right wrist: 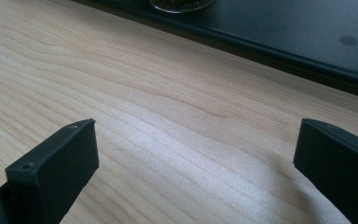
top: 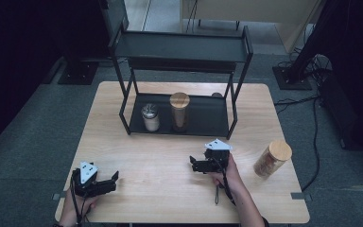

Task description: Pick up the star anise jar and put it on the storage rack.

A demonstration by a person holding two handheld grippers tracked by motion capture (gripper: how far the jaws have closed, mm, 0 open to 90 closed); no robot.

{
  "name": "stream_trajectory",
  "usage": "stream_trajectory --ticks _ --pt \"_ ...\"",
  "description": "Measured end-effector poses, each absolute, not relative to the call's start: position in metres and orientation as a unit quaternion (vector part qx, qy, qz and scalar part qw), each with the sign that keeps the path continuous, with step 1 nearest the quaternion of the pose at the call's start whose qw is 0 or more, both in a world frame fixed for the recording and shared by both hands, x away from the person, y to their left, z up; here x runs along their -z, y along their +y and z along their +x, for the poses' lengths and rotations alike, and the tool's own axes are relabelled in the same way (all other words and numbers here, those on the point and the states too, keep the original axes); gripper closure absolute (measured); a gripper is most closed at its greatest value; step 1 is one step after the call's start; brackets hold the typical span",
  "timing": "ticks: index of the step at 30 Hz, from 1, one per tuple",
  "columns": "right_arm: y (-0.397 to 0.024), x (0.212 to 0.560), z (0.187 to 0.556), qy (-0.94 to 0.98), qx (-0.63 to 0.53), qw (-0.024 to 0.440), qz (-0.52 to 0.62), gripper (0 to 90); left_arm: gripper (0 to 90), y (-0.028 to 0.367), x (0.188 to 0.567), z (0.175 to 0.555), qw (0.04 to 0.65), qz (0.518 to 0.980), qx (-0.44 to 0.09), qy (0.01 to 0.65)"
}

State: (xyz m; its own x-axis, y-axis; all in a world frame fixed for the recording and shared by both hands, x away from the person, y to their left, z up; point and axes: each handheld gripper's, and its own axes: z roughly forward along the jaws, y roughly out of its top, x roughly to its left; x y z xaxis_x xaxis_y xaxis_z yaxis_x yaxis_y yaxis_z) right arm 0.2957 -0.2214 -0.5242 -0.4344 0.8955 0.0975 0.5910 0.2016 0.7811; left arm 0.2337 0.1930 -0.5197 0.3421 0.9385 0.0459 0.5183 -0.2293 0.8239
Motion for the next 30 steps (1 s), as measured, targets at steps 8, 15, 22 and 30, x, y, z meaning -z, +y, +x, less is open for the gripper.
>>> stream_trajectory --ticks 8,15,22,30 --pt "-0.223 0.524 0.291 0.751 -0.392 0.195 0.494 0.0 0.4 0.193 0.52 0.234 0.371 0.73 -0.284 0.499" --pt "-0.227 0.525 0.284 0.753 -0.391 0.198 0.491 0.0 0.4 0.193 0.52 0.234 0.37 0.731 -0.285 0.498" --pt "-0.229 0.526 0.277 0.753 -0.39 0.203 0.489 0.0 0.3 0.193 0.52 0.234 0.369 0.731 -0.285 0.498" --pt "-0.231 0.526 0.27 0.752 -0.392 0.204 0.49 0.0 0.4 0.193 0.52 0.234 0.369 0.73 -0.286 0.498"
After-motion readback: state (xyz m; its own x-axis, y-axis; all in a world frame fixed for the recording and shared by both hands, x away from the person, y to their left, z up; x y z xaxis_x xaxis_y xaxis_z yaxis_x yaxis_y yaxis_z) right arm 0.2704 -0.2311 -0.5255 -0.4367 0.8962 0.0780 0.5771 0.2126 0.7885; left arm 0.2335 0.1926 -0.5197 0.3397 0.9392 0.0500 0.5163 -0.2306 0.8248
